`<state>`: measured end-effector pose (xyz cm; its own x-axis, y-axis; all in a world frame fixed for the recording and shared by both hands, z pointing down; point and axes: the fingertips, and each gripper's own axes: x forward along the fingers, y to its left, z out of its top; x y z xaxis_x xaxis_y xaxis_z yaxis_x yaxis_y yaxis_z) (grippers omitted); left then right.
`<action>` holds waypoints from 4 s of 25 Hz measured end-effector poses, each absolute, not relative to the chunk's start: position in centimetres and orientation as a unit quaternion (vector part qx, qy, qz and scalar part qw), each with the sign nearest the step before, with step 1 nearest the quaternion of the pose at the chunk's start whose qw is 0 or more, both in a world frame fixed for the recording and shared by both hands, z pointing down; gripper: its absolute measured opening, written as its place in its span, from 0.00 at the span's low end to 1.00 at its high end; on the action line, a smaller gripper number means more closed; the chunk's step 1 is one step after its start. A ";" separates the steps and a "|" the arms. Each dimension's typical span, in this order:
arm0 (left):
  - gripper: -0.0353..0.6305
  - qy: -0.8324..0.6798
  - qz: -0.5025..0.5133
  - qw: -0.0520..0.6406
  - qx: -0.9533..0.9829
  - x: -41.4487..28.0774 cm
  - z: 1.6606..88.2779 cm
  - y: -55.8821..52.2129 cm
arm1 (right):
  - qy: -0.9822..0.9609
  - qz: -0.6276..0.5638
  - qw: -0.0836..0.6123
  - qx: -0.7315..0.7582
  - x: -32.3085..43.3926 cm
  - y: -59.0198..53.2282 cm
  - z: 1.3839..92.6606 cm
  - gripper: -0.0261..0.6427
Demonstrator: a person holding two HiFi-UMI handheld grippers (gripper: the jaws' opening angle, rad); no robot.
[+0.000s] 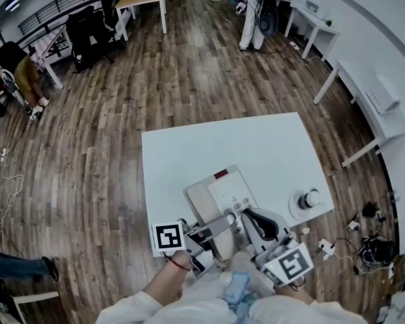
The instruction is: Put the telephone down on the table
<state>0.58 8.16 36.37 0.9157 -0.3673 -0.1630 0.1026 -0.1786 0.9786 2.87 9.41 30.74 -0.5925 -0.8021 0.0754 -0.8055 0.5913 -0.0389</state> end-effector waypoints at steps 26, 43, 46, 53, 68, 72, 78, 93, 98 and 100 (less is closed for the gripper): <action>0.77 -0.049 -0.181 0.631 0.753 0.0 36.9 1.9 | -0.923 0.051 0.044 0.379 3.1 2.1 31.9 0.09; 0.77 -0.036 -0.171 0.628 0.758 -0.5 39.5 -1.3 | -0.928 0.057 0.069 0.361 2.4 -0.6 34.7 0.09; 0.77 -0.030 -0.173 0.629 0.757 -0.7 40.2 -2.2 | -0.929 0.060 0.077 0.358 2.2 -1.2 35.5 0.09; 0.77 -0.014 -0.174 0.630 0.757 -0.9 41.8 -4.4 | -0.928 0.071 0.087 0.355 1.5 -2.9 37.8 0.09; 0.77 -0.001 -0.166 0.637 0.752 -0.9 47.0 -9.0 | -0.918 0.083 0.095 0.377 1.9 -8.1 43.5 0.09; 0.77 -0.003 -0.161 0.641 0.750 -0.6 49.2 -10.0 | -0.915 0.082 0.096 0.383 2.3 -9.2 45.6 0.09; 0.77 -0.002 -0.145 0.645 0.751 0.2 51.2 -11.1 | -0.914 0.073 0.109 0.383 2.6 -11.0 47.9 0.09; 0.77 -0.008 -0.143 0.656 0.741 1.0 54.3 -13.3 | -0.897 0.065 0.130 0.417 4.0 -13.4 51.2 0.09; 0.77 -0.008 -0.148 0.654 0.741 0.6 54.4 -13.4 | -0.893 0.090 0.128 0.423 4.8 -13.5 51.8 0.09; 0.77 -0.008 -0.144 0.654 0.743 0.6 54.5 -13.3 | -0.896 0.106 0.126 0.412 5.0 -13.6 52.0 0.09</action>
<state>0.58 -13.32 54.49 0.9582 -0.2010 -0.2035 0.1763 -0.1454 0.9735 4.99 -13.55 51.95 -0.6288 -0.7114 0.3138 -0.7649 0.6385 -0.0853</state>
